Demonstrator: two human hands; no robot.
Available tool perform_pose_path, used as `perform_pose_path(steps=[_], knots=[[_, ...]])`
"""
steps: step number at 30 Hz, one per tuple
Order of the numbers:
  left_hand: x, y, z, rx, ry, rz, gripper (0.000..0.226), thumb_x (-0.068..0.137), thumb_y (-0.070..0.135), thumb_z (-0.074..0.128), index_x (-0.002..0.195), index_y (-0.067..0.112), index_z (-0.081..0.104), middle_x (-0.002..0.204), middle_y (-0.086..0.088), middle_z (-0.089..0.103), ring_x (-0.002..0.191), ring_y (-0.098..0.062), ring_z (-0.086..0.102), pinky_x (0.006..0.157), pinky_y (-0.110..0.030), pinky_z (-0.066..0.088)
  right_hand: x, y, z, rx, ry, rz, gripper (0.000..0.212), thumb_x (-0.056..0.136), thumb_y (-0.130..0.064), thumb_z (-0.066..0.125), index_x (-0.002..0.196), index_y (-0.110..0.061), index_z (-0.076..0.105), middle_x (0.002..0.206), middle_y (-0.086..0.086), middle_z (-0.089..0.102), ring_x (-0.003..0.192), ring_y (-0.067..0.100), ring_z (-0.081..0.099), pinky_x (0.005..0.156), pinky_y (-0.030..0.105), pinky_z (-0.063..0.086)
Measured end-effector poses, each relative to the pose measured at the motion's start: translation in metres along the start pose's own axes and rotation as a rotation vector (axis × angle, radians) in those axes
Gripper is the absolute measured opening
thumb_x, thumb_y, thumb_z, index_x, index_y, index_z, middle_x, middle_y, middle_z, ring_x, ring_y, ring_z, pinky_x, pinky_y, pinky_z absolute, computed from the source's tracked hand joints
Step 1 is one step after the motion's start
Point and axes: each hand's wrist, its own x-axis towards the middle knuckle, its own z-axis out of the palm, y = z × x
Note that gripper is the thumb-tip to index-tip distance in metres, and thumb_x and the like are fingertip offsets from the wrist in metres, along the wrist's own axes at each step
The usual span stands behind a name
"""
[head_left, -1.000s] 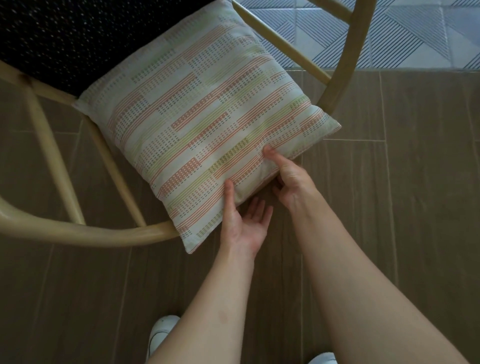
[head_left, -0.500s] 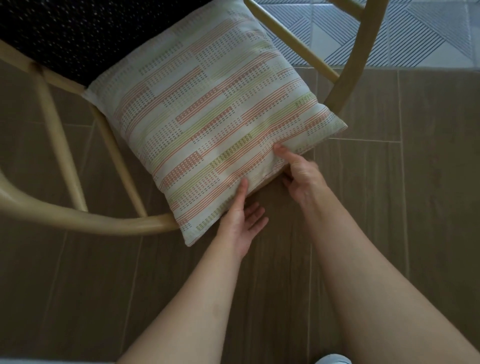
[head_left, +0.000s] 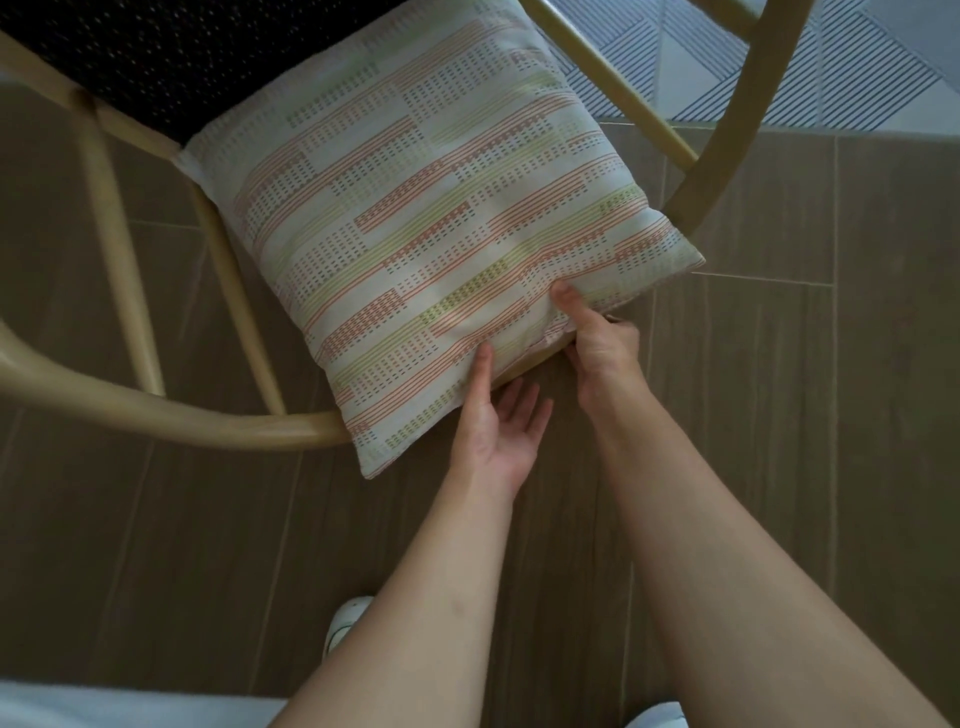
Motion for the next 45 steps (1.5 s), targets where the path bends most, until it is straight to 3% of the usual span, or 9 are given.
perform_pose_path(steps=[5,10,17,23,28,33,36,40,45], knots=[[-0.002,0.007,-0.005,-0.052,0.029,0.07,0.089,0.077,0.041,0.082,0.15,0.018,0.039,0.144,-0.015,0.047,0.116,-0.028,0.054,0.086,-0.042,0.051,-0.008,0.007,0.004,-0.057,-0.038,-0.009,0.09,0.044,-0.045,0.096,0.12,-0.006,0.063,0.105,0.003,0.077,0.101,0.02,0.073,0.098,0.04,0.055],[-0.013,0.017,-0.009,-0.11,0.028,0.113,0.075,0.084,0.035,0.078,0.147,0.017,0.043,0.138,-0.013,0.052,0.112,-0.027,0.055,0.098,-0.043,0.047,-0.022,0.007,0.007,-0.143,-0.051,-0.037,0.059,0.064,-0.038,0.093,0.11,-0.01,0.069,0.102,-0.001,0.078,0.1,0.016,0.073,0.1,0.038,0.054],[-0.058,0.04,-0.008,-0.113,0.069,0.145,0.071,0.084,0.038,0.078,0.145,0.021,0.048,0.14,-0.013,0.052,0.126,-0.03,0.051,0.089,-0.039,0.052,-0.073,-0.005,0.026,-0.151,-0.034,-0.012,0.062,0.065,-0.037,0.093,0.114,-0.01,0.066,0.103,-0.001,0.077,0.099,0.013,0.073,0.1,0.036,0.054],[-0.113,0.074,-0.007,-0.091,0.118,0.173,0.069,0.085,0.037,0.077,0.144,0.017,0.047,0.135,-0.013,0.059,0.118,-0.028,0.056,0.107,-0.042,0.046,-0.135,-0.028,0.051,-0.168,-0.036,-0.029,0.046,0.069,-0.029,0.092,0.107,-0.024,0.066,0.107,-0.005,0.076,0.103,0.01,0.071,0.1,0.036,0.054],[-0.173,0.107,0.004,-0.103,0.164,0.183,0.062,0.085,0.033,0.079,0.137,0.012,0.053,0.13,-0.014,0.064,0.12,-0.029,0.06,0.108,-0.042,0.048,-0.19,-0.053,0.077,-0.175,-0.025,-0.027,0.052,0.064,-0.032,0.095,0.107,-0.024,0.066,0.109,-0.005,0.076,0.106,0.014,0.07,0.1,0.039,0.054],[-0.24,0.142,0.025,-0.111,0.202,0.149,0.04,0.084,0.031,0.081,0.112,0.009,0.061,0.115,-0.014,0.071,0.109,-0.028,0.067,0.103,-0.044,0.053,-0.251,-0.087,0.099,-0.199,-0.001,-0.017,0.07,0.061,-0.038,0.095,0.119,-0.015,0.063,0.111,-0.004,0.074,0.106,0.016,0.07,0.099,0.04,0.055],[-0.283,0.165,0.035,-0.069,0.247,0.151,0.048,0.082,0.034,0.082,0.117,0.01,0.06,0.115,-0.012,0.071,0.106,-0.026,0.068,0.098,-0.041,0.056,-0.294,-0.11,0.115,-0.234,-0.009,0.01,0.095,0.05,-0.05,0.093,0.129,-0.011,0.057,0.116,-0.003,0.071,0.11,0.016,0.068,0.101,0.042,0.053],[-0.338,0.2,0.048,-0.024,0.294,0.162,0.058,0.081,0.037,0.083,0.127,0.014,0.058,0.123,-0.01,0.068,0.105,-0.025,0.068,0.079,-0.034,0.06,-0.348,-0.138,0.141,-0.252,-0.021,0.025,0.096,0.049,-0.051,0.089,0.129,-0.012,0.053,0.118,-0.004,0.069,0.111,0.016,0.066,0.102,0.041,0.052],[-0.395,0.26,0.069,-0.003,0.262,0.158,0.06,0.081,0.036,0.083,0.132,0.014,0.059,0.128,-0.014,0.064,0.107,-0.028,0.067,0.083,-0.038,0.062,-0.397,-0.177,0.19,-0.244,-0.059,0.033,0.104,0.044,-0.057,0.09,0.131,-0.014,0.053,0.121,-0.004,0.069,0.112,0.016,0.066,0.102,0.042,0.052]])
